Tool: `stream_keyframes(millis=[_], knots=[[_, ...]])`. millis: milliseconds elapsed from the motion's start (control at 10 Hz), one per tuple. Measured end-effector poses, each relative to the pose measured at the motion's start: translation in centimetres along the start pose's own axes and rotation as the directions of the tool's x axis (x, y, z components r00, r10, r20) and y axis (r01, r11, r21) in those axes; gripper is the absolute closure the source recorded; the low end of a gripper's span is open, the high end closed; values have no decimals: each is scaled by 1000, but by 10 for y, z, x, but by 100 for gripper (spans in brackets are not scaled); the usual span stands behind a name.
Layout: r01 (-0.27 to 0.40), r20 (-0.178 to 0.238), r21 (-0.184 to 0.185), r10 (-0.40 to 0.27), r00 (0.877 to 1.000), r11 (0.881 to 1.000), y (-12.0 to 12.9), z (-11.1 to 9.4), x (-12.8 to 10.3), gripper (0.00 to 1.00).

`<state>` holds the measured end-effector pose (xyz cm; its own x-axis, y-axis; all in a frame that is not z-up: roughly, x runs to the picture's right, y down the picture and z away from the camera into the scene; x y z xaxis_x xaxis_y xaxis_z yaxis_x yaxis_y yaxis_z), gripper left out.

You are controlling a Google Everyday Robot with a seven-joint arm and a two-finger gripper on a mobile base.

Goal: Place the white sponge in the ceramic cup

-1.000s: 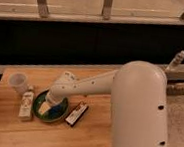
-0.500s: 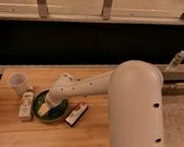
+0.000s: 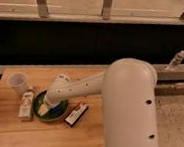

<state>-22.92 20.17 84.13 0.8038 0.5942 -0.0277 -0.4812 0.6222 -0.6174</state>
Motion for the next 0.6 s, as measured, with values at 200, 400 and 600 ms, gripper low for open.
stream_keyframes(millis=[200,400,600], knots=[[17,-8,31,-17,1000,999,4,0,-3,62],[17,-3,35,-17,1000,999,4,-3,-2,82],[15,14,49,-16,1000,999,1,-11,-3,98]])
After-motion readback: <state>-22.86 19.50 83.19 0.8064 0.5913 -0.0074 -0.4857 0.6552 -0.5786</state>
